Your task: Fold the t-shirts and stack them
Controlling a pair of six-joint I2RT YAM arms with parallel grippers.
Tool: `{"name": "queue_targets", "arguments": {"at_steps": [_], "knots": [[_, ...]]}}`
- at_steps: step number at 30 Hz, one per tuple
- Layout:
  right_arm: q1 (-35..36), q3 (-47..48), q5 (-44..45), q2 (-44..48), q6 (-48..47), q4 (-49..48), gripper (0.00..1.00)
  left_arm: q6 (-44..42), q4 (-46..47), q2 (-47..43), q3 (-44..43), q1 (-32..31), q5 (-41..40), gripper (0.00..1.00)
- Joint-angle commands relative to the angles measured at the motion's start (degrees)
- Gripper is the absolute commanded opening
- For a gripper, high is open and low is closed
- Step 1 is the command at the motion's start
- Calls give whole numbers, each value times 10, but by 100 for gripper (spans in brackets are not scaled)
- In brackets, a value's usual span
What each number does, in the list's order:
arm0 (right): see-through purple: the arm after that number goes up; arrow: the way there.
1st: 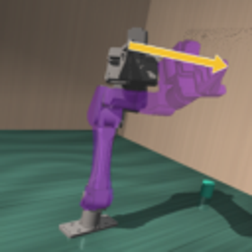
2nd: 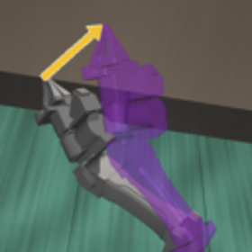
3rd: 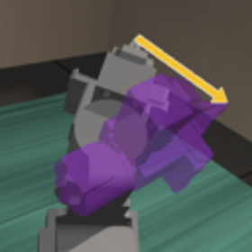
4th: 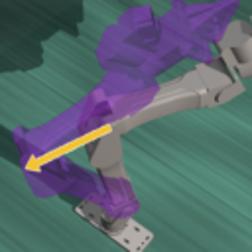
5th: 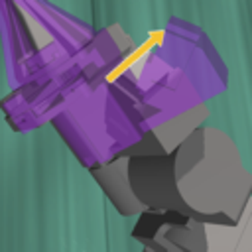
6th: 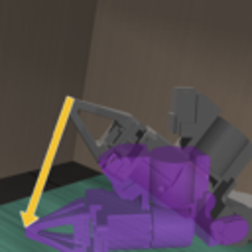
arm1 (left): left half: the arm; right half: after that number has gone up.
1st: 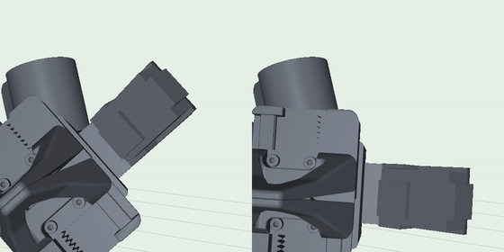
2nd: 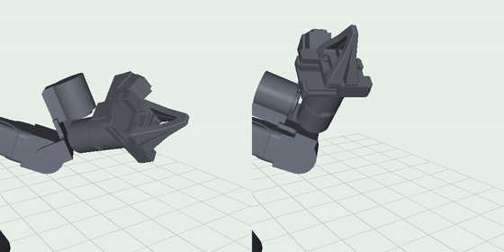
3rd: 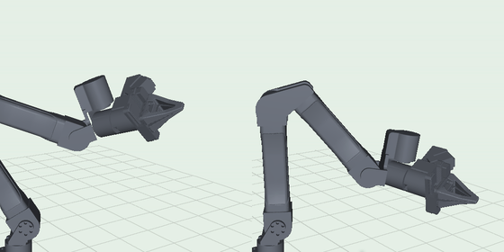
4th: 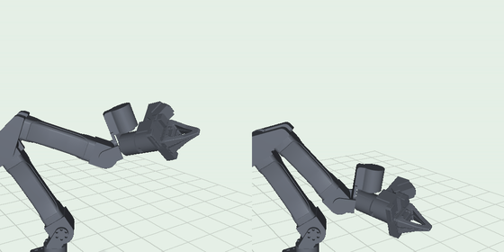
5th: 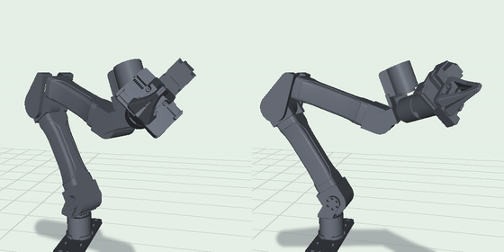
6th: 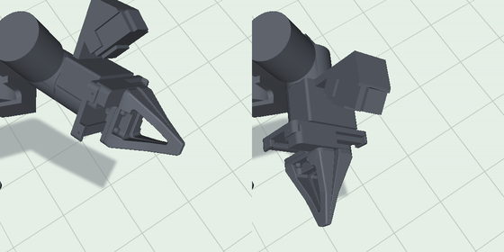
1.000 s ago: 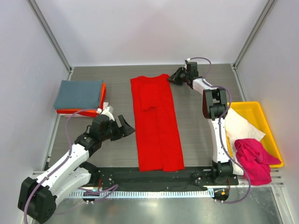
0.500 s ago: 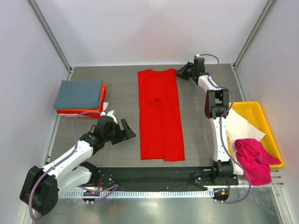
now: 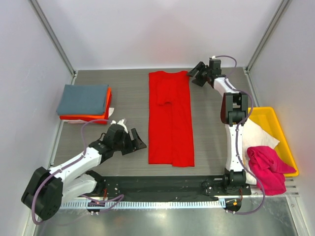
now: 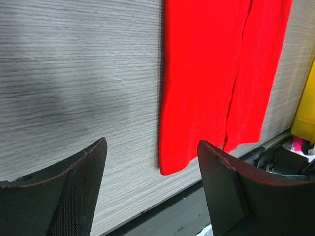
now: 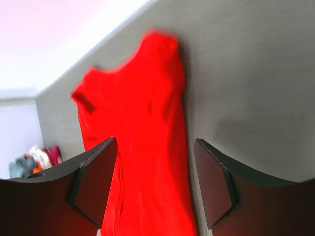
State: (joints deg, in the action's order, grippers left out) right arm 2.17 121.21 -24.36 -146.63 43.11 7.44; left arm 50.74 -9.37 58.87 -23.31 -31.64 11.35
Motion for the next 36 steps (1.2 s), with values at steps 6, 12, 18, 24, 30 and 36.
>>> {"name": "queue_targets", "arguments": {"at_steps": [6,12,18,24,30,36], "knots": [[17,-271,20,286,-60,6,69,20,68,20,6,-14,11,74],[50,-473,47,440,-65,-1,65,22,90,36,8,-19,20,74],[70,-643,84,610,-87,27,64,19,91,55,2,-26,24,74],[92,-766,131,730,-79,100,63,23,108,69,-4,-35,28,74],[118,-849,160,815,-32,147,54,35,108,84,-11,-46,35,75],[155,-892,133,830,-17,173,50,42,105,127,-37,-78,32,59]]}}
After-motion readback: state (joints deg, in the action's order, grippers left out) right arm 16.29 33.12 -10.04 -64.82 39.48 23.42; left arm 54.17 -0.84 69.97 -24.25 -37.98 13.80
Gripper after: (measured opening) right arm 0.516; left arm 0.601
